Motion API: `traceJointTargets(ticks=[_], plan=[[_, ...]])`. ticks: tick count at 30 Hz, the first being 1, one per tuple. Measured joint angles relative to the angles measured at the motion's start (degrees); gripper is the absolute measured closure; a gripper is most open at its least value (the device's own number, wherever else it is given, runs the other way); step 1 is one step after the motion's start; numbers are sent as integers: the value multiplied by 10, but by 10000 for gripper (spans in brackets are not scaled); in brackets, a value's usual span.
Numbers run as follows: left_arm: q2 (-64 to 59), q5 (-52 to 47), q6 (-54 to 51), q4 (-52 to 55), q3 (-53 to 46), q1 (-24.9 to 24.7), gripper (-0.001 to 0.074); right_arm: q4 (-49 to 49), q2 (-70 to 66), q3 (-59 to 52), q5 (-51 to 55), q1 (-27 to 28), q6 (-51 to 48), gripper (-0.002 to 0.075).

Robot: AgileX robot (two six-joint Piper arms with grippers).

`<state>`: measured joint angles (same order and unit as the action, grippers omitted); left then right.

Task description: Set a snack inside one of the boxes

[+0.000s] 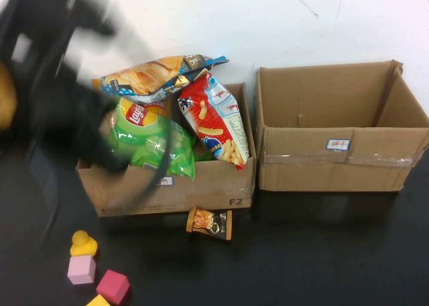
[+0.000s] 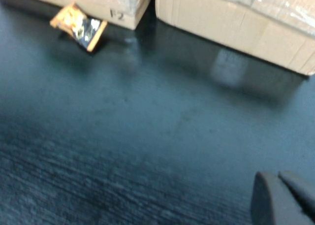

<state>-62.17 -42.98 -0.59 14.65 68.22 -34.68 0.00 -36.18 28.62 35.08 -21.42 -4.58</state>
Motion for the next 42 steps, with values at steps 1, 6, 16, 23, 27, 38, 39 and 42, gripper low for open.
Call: traceJointTargets(ticks=[1,6,16,23,27,38,39,42], plan=[[25,12,6,3,-42,0,736,0,0,0,6,0,-2,727],[118,39,45,43,-186,0,736,-5,0,0,33,0,-3,727],[206,-69,57,58,-247,-7,736,-5,0,0,43,0,-4,727],[222,-156,57,52,-252,-13,736,-5,0,0,44,0,-8,727],[269,-165,59,40,-252,7,736,-6,0,0,45,0,-9,727],[466,-99,109,-98,-272,193,736,-7,0,0,45,0,-10,727],[478,-98,110,-106,-284,211,736,-7,0,0,45,0,-10,727],[503,-86,111,-118,-329,251,736,-7,0,0,45,0,-10,727]])
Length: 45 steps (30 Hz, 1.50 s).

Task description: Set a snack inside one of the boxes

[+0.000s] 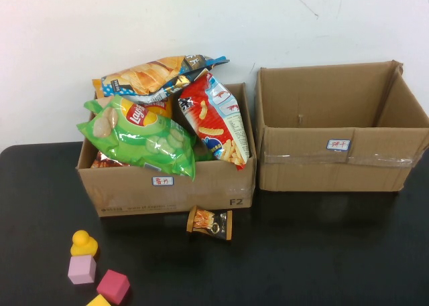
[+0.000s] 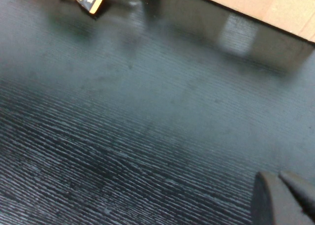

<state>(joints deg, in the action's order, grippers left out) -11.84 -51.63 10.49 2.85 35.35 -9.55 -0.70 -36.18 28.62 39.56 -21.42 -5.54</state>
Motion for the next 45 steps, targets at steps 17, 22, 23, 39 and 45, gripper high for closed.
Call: traceJointTargets(ticks=[17,22,23,39,45], plan=[[105,338,-15,-79,-353,34,736,0,0,0,0,0,0,727],[123,331,-18,-79,-366,39,736,0,0,0,0,0,0,727],[123,330,-18,-79,-366,42,736,0,0,0,0,0,0,727],[123,326,-31,-82,-366,74,736,-1,0,0,0,0,-1,727],[123,326,-32,-82,-366,74,736,-1,0,0,0,0,-1,727]])
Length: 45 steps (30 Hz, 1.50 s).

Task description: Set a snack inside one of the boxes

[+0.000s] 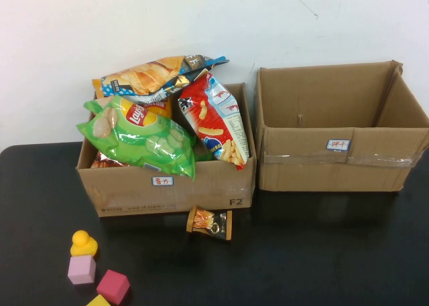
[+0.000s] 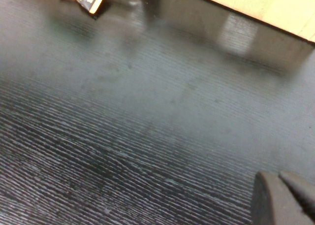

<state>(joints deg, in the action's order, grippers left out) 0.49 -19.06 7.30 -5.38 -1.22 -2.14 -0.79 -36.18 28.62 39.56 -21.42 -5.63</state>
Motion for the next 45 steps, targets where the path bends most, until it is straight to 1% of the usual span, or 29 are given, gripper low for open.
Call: traceJointTargets(ticks=[26,34,45], plan=[[0,0,0,0,0,0,736,0,0,0,0,0,0,727],[0,-1,0,25,0,0,736,0,0,0,0,0,0,727],[0,-2,-1,30,0,0,736,0,0,0,0,0,0,727]])
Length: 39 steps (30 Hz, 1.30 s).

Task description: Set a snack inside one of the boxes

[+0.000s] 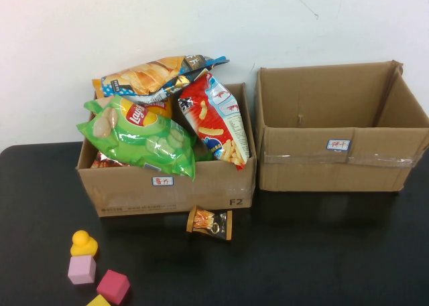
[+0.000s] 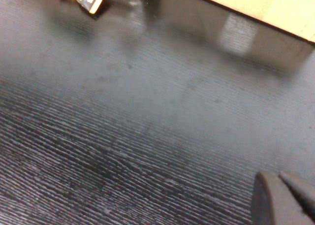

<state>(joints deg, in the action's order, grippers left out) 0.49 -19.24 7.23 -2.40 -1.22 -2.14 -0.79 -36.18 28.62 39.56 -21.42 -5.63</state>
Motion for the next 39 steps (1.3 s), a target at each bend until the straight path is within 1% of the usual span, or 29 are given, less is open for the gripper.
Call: traceJointTargets(ticks=[29,35,38,39], plan=[[0,0,-2,3,0,0,737,0,0,0,0,0,0,727],[0,0,-2,3,0,0,736,0,48,-2,0,1,-5,727],[0,0,-2,3,1,0,736,15,91,-22,-32,17,-21,727],[0,0,-2,3,1,0,736,23,109,-36,-58,26,-24,727]])
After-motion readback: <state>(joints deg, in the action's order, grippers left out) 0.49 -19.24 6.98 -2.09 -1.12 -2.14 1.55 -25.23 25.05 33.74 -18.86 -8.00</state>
